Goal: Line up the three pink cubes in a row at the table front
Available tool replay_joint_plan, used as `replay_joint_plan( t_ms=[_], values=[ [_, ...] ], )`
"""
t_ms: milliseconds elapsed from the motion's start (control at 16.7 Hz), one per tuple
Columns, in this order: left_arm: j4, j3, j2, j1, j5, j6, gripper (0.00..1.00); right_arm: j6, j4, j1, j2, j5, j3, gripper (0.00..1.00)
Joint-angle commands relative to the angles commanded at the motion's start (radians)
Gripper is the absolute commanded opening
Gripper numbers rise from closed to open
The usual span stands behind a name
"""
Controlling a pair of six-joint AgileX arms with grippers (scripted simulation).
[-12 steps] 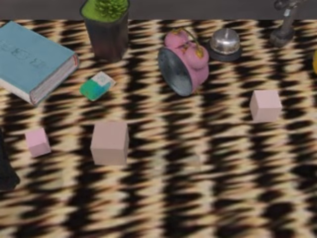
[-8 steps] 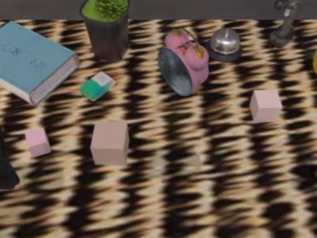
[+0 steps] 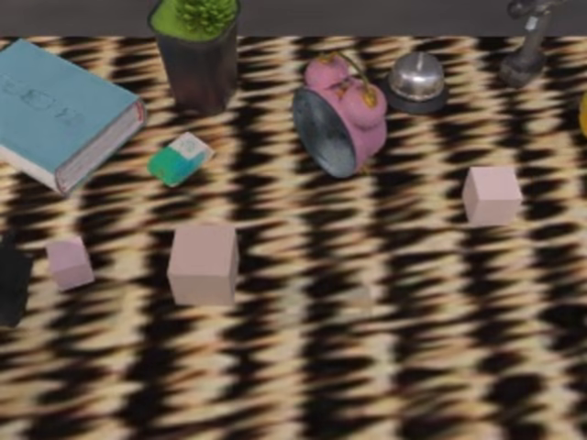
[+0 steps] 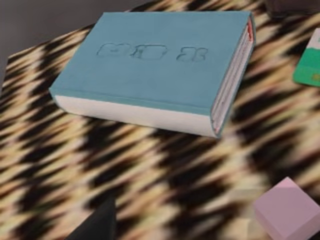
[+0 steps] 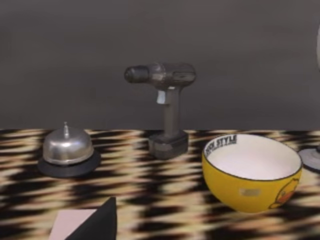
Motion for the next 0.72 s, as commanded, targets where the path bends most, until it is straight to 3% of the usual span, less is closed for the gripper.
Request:
replay_joint_plan(
  t_ms=[720],
  values=[
    [-0.603, 0.768, 1.107, -0.044, 0.0, 0.627, 1.0, 0.0, 0.0, 0.0, 0.0, 0.0, 0.0, 1.0]
  ],
)
